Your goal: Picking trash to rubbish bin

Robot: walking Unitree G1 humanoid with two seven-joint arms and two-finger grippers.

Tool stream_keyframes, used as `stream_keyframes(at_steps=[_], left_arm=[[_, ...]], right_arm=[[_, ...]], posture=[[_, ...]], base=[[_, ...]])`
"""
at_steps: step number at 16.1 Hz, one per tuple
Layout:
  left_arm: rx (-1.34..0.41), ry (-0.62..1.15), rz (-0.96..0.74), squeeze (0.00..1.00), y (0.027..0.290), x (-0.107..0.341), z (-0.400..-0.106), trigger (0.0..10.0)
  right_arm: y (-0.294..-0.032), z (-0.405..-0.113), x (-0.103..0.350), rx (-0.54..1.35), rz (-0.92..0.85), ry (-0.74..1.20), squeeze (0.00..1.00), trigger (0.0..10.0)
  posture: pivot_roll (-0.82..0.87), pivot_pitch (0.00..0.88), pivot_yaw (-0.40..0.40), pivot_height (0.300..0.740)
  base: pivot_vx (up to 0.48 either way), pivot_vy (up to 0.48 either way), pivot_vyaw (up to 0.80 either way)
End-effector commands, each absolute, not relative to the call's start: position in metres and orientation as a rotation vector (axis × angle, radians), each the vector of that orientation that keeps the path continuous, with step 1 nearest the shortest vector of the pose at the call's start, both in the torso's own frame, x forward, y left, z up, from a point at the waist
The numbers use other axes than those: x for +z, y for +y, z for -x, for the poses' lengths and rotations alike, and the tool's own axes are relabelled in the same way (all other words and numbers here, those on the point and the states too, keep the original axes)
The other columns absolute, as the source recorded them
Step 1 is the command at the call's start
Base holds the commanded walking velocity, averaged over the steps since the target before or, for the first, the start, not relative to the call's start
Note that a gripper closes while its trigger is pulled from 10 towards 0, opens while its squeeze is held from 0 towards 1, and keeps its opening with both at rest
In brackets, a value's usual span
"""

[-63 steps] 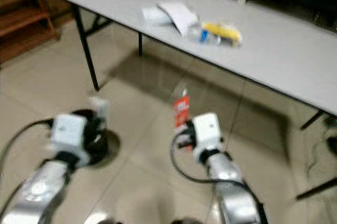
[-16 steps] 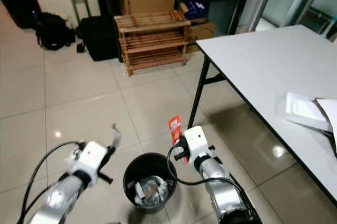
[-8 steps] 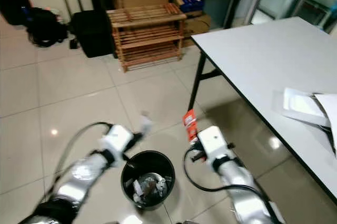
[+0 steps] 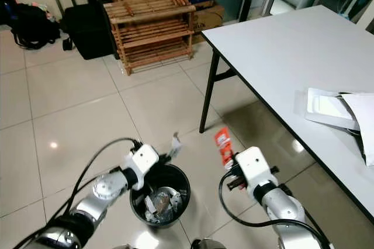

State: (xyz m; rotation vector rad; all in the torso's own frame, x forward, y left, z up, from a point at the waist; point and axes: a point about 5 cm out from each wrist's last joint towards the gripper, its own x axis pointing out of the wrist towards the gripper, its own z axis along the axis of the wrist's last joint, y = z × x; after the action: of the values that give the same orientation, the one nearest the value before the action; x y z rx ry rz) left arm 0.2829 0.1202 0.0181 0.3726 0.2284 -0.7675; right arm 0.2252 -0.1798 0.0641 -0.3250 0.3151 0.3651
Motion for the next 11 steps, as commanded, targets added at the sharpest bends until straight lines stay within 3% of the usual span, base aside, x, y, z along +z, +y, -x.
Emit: stream_keyframes(at_steps=[1,11], left_arm=[[-0.764,0.208,-0.373,1.00,0.1211,0.0210,-0.2857,10.0],[-0.775,0.176,-0.430,1.00,0.1231,0.0241,-0.2902,10.0]], right_arm=[[-0.1870,-0.2255,0.0689,0.332,0.347,0.311,0.00,10.0],[-0.1859,-0.2252,0.0698,0.328,0.340,0.326,0.00,10.0]], posture=[[-0.16,0.139,-0.061,0.740],[-0.15,0.131,-0.081,0.740]], base=[[0.000,0.000,0.00],[0.000,0.000,0.00]])
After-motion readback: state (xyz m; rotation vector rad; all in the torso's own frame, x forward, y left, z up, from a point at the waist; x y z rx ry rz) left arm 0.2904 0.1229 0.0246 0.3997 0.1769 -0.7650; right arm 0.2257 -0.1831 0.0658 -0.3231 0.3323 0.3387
